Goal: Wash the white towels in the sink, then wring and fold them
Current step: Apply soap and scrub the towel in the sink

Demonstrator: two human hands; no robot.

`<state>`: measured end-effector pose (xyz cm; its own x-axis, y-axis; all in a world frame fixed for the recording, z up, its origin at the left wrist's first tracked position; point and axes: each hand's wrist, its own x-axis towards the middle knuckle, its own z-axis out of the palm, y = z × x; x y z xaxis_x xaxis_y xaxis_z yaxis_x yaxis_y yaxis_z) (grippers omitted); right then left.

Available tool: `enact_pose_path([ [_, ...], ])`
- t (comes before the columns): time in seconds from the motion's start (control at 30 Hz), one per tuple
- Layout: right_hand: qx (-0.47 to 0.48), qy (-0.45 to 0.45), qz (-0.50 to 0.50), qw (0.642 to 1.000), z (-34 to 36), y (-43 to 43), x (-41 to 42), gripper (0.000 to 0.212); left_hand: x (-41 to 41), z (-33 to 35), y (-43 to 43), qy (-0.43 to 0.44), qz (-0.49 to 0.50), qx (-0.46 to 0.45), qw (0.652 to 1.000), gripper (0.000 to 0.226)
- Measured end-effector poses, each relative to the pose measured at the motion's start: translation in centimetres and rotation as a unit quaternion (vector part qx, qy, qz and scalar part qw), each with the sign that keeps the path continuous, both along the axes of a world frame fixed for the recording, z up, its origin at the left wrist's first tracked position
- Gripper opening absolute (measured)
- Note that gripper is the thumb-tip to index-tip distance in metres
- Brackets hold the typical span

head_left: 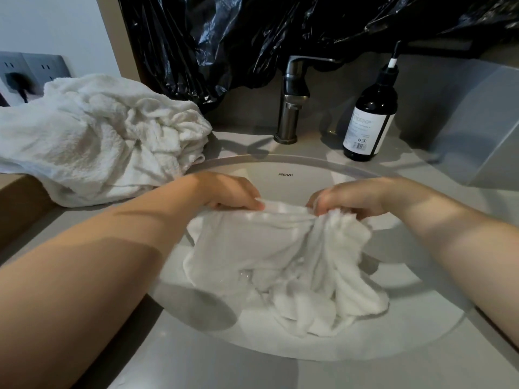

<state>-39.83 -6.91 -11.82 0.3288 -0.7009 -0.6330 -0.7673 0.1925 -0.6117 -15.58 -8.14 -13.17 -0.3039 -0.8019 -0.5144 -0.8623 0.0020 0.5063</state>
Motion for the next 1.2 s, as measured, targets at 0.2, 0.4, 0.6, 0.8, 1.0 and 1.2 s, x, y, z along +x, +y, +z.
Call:
enact_pose_path([
  [0.2, -0.230, 0.301, 0.162, 0.911, -1.9, -0.1, -0.3, 0.066, -1.7, -2.4, -0.1, -0.165, -0.105, -0.168, 0.966, 0.053],
  [0.4, -0.125, 0.340, 0.283, 0.888, -5.1, 2.3, 3.5, 0.073, -3.3, -6.8, 0.6, -0.267, -0.238, -0.012, 0.934, 0.095],
  [0.6, -0.155, 0.280, 0.211, 0.924, -5.2, 2.1, 4.4, 0.058, -4.6, -5.5, 1.2, -0.202, -0.201, -0.025, 0.958, 0.040],
  [0.8, -0.141, -0.038, -0.193, 0.970, -2.7, 0.8, 0.8, 0.006, -1.4, -2.2, 0.3, 0.106, 0.077, 0.086, 0.988, 0.036],
  [1.0, -0.185, -0.184, -0.315, 0.913, 0.4, 2.3, 3.4, 0.050, -2.9, -0.4, 0.7, 0.377, 0.280, 0.118, 0.875, 0.021],
  [1.2, -0.277, -0.132, -0.289, 0.907, -0.8, 3.5, 5.8, 0.023, -5.9, 1.1, 4.0, 0.419, 0.327, 0.088, 0.843, 0.018],
])
